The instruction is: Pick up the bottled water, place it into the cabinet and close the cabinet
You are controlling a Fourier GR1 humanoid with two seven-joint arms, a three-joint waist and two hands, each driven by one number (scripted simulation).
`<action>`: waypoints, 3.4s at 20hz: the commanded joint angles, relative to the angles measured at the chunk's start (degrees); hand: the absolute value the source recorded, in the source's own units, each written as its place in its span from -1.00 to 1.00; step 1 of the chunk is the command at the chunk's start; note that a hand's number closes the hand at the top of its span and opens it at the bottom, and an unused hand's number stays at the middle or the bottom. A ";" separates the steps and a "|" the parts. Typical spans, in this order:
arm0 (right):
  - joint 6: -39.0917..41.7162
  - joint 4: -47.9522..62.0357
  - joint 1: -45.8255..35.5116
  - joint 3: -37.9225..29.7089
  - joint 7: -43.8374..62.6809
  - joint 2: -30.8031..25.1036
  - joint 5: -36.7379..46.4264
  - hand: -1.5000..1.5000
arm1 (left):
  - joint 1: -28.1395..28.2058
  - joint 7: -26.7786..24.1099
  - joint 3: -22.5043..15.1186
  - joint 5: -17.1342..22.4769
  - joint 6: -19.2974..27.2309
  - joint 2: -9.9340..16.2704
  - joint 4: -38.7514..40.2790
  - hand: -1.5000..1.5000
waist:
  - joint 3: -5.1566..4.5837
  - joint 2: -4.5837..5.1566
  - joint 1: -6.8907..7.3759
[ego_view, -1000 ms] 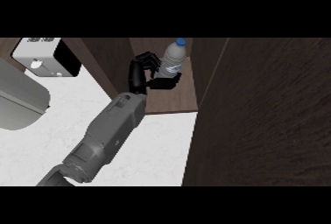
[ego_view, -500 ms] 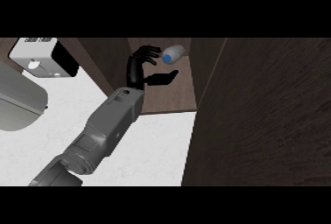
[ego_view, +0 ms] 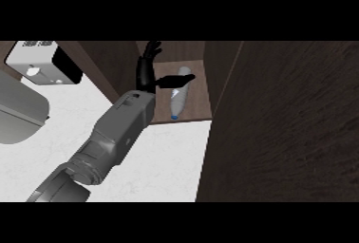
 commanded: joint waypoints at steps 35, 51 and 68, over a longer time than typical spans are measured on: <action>1.24 -5.95 2.07 -2.06 4.24 -3.59 2.98 -1.00 | 25.45 5.59 -9.42 4.49 -18.65 0.24 -41.35 1.00 | 0.06 -2.08 5.38; 3.87 -5.11 -5.98 15.07 16.93 -2.35 4.53 1.00 | 57.69 13.04 -14.64 1.19 -16.20 17.89 -82.11 1.00 | 0.01 -1.92 5.66; 1.66 17.09 -36.37 24.62 29.11 20.22 14.12 1.00 | 72.58 10.09 -2.28 7.60 -27.12 28.27 -90.39 1.00 | -0.09 -1.52 5.90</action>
